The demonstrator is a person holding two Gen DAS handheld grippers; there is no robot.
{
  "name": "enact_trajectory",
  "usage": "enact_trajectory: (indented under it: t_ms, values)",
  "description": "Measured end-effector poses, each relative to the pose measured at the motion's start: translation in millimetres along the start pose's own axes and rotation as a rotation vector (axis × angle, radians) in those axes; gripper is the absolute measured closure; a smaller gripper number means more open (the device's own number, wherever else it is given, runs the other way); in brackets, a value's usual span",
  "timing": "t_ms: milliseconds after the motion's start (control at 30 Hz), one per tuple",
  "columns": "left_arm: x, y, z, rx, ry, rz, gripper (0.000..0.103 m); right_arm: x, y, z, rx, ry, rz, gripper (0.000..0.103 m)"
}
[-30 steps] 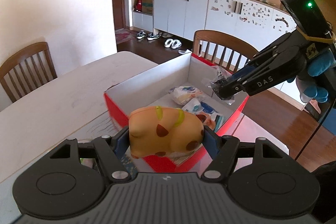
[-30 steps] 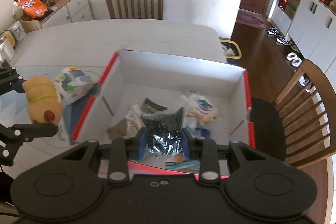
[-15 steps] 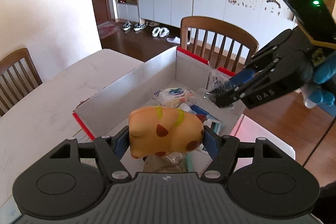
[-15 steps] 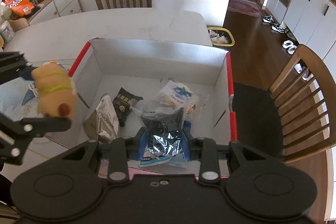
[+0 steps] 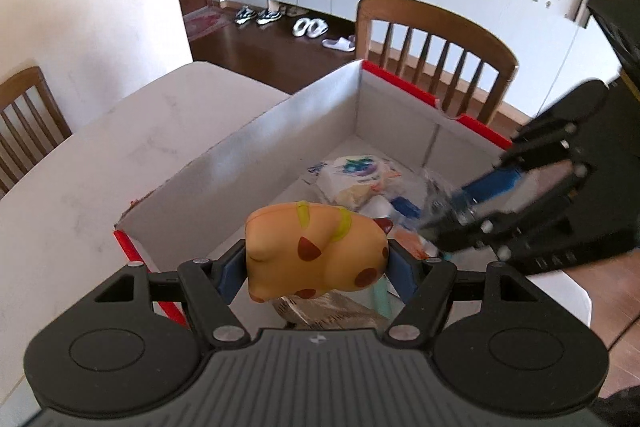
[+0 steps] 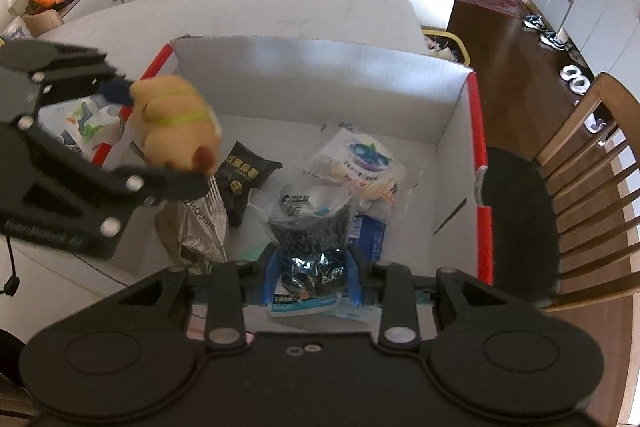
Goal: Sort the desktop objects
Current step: 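Lower and open the left tool dropping the plush while the right tool releases the black bag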
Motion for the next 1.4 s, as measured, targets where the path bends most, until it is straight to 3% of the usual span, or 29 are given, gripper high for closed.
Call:
enact_trajectory:
  t_ms: [433, 767, 1400]
  values:
    - [45.7, -24.5, 21.2, -0.084, -0.034, 0.128, 0.032, 27.3, -4.3, 10.5, -0.026, -0.064, 0.074, 0.07]
    - [74.6, -27.5, 21.5, -0.068, -0.044, 0.216, 0.032, 39.1, -2.7, 11.1, -0.012, -0.085, 0.115, 0.07]
    - [86.1, -21.4, 22.6, -0.061, -0.061, 0.263, 0.03, 49.2, 2.1, 14.1, 0.008, -0.105, 0.143, 0.066]
Point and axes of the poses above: each gripper's, at about its wrist camera, not at the fingertips, and x roughly the way its jaws point, z to its left, y to its underside, the point moved 1 cm from there along x, roughly the way its jaws point, and after that the axes turned 6 degrees about -x, right-handed, at the moved point
